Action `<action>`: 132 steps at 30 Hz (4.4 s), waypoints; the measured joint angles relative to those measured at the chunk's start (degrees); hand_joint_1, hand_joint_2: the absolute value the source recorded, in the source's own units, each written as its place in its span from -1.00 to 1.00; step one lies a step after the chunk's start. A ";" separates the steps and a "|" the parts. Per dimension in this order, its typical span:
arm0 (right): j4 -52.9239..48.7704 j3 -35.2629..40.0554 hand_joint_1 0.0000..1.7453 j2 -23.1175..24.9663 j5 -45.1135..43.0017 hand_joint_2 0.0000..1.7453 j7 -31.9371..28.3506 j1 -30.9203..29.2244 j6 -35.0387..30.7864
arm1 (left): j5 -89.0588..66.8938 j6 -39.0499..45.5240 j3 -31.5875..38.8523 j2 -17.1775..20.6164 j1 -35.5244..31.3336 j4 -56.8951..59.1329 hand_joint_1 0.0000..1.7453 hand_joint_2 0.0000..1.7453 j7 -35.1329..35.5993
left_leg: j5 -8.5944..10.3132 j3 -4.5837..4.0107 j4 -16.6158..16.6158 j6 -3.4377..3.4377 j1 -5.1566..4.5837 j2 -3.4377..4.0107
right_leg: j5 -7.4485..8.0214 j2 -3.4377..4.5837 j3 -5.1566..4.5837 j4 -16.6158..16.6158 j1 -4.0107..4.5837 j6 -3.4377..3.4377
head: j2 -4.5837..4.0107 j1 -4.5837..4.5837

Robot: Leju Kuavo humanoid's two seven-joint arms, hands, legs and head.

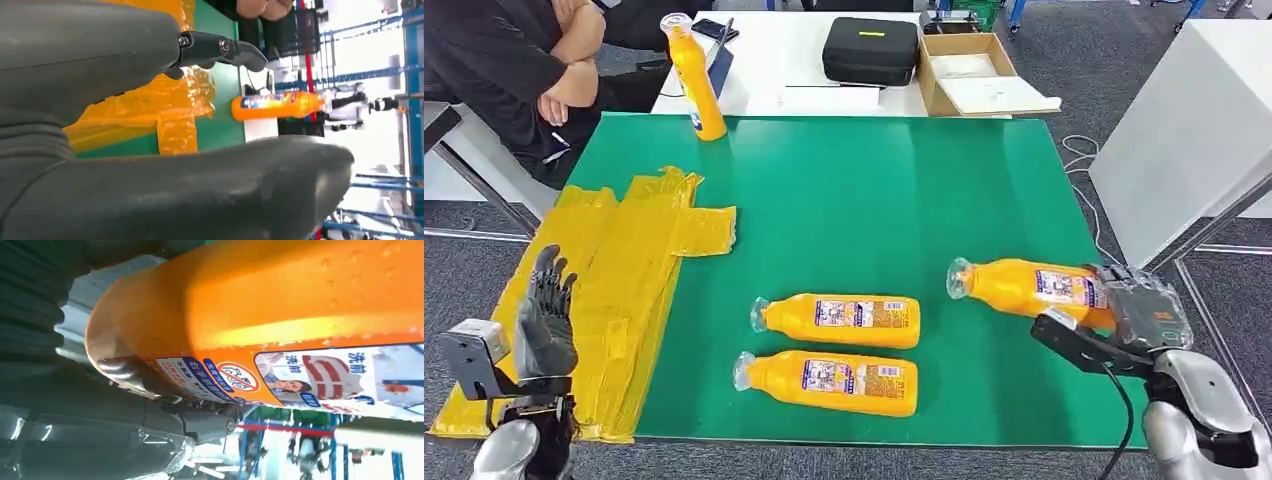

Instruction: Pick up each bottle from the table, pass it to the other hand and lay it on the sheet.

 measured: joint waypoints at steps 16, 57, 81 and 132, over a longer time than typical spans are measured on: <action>1.97 5.71 1.00 4.90 -14.84 1.00 -1.93 -7.24 -6.54 | 2.49 -4.90 -6.93 -3.33 -5.35 2.12 -1.00 1.00 0.39 | 0.05 -0.04 -0.01 -0.06 0.08 0.18 | 0.10 0.26 -0.05 0.03 0.01 -0.13 | 0.00 -0.02; 30.07 42.82 1.00 39.87 -27.41 1.00 7.01 -28.40 -5.47 | 13.20 7.17 -24.56 -10.60 -12.97 -6.63 -1.00 1.00 4.39 | 0.37 -0.36 -0.01 -0.27 0.27 0.08 | 0.24 0.17 -0.39 0.09 0.14 -0.22 | 0.00 -0.04; 35.14 46.62 1.00 42.45 -29.95 1.00 6.57 -27.25 -5.34 | 10.60 8.44 -18.10 -12.42 -7.70 -12.55 1.00 1.00 3.32 | 0.37 -0.39 -0.01 -0.28 0.26 0.11 | 0.24 0.20 -0.45 0.08 0.14 -0.22 | 0.00 0.02; 17.90 30.51 -1.00 29.75 -24.33 -1.00 3.86 -20.83 -3.79 | -59.08 32.38 -2.16 -8.70 -2.70 -13.94 1.00 1.00 0.66 | 0.37 -0.37 0.00 -0.28 0.25 0.08 | 0.24 0.16 -0.43 0.07 0.13 -0.22 | 0.00 0.00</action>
